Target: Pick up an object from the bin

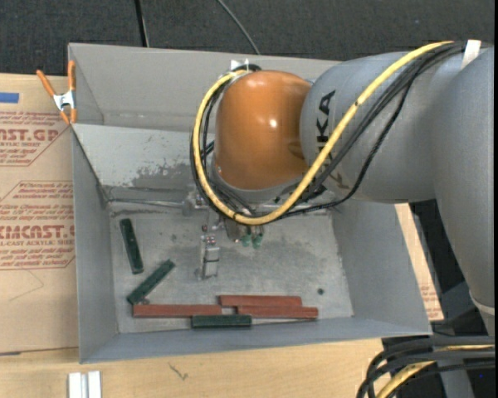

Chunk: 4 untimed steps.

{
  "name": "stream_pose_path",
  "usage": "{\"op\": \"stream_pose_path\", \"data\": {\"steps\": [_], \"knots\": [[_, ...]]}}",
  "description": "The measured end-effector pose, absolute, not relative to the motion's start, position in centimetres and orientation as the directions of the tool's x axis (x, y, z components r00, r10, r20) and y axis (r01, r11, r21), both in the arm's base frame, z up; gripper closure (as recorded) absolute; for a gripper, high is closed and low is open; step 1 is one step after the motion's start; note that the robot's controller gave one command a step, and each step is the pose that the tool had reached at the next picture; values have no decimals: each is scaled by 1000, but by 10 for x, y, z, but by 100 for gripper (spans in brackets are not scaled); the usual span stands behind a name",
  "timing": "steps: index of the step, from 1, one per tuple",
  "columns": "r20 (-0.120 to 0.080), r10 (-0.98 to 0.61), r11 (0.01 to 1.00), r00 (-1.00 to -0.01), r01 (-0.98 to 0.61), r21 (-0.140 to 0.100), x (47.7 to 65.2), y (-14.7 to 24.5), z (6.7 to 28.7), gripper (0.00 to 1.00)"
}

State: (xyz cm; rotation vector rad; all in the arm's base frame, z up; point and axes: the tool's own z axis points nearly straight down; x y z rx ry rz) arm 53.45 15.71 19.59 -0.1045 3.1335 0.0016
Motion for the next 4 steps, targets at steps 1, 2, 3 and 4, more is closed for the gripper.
{"op": "stream_pose_path", "data": {"steps": [1,2,3,4], "knots": [[-5,-75,997,-997,-75,2,531,148,128,0],[2,-245,969,-969,-245,0,520,166,99,0],[-1,-420,908,-908,-420,1,504,172,86,0],[-4,-310,951,-951,-310,-1,488,225,73,100]]}}
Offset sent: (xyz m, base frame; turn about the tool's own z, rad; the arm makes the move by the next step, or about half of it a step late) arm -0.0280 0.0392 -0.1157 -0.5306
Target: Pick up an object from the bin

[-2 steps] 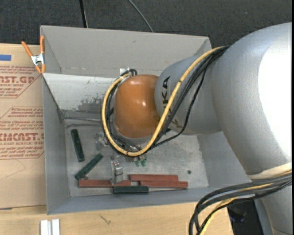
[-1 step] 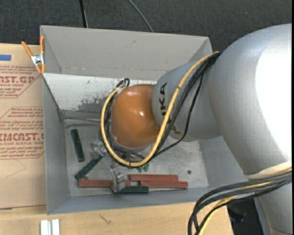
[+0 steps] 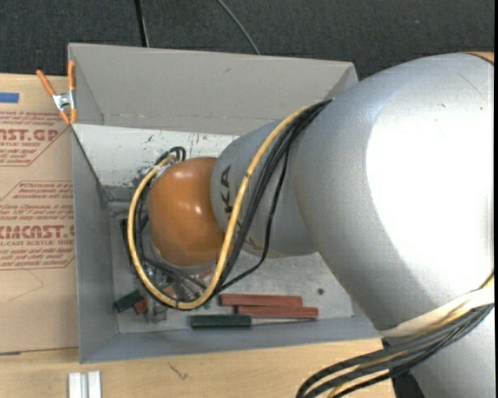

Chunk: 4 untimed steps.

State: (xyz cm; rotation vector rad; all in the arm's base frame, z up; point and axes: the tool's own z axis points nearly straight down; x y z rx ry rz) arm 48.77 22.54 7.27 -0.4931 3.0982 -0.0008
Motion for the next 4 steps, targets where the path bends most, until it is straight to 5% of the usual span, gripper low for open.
{"op": "stream_pose_path", "data": {"steps": [1,2,3,4], "knots": [[-4,-310,951,-951,-310,-1,488,225,73,100],[6,-303,953,-953,-303,0,498,227,119,100],[2,-294,956,-956,-294,0,499,232,188,100],[4,-200,980,-980,-200,0,551,242,107,0]]}}
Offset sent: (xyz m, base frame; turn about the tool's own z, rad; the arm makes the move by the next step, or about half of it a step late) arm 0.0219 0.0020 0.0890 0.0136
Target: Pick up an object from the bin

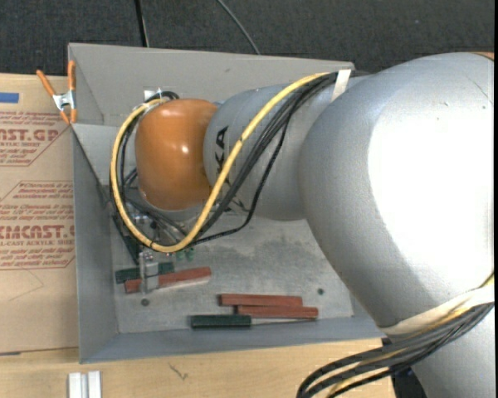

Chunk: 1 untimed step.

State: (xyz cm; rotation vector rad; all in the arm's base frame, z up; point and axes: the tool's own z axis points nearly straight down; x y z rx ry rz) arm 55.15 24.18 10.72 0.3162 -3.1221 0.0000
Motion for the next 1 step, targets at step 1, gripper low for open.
{"op": "stream_pose_path", "data": {"steps": [1], "knots": [[-1,-201,980,-980,-201,2,553,243,110,0]]}}
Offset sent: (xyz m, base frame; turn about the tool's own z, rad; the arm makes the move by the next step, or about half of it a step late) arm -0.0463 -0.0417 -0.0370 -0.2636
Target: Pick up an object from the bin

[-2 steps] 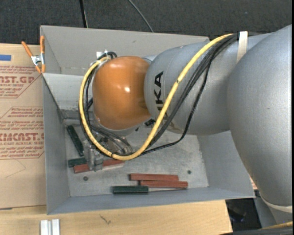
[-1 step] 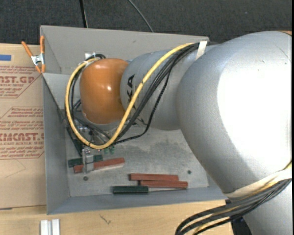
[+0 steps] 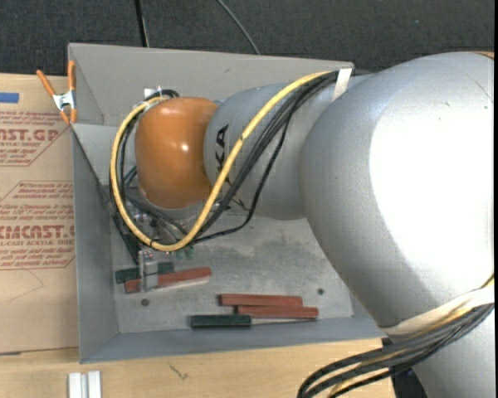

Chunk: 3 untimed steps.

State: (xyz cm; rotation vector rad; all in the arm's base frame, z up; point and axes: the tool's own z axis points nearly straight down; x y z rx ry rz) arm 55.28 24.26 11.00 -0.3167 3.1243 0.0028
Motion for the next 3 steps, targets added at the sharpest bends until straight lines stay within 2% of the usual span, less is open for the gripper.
{"op": "stream_pose_path", "data": {"steps": [1,2,3], "knots": [[1,-448,894,-894,-448,1,505,201,69,100],[1,-449,894,-894,-449,1,505,201,69,100],[-1,-469,883,-883,-469,1,486,172,187,100]]}}
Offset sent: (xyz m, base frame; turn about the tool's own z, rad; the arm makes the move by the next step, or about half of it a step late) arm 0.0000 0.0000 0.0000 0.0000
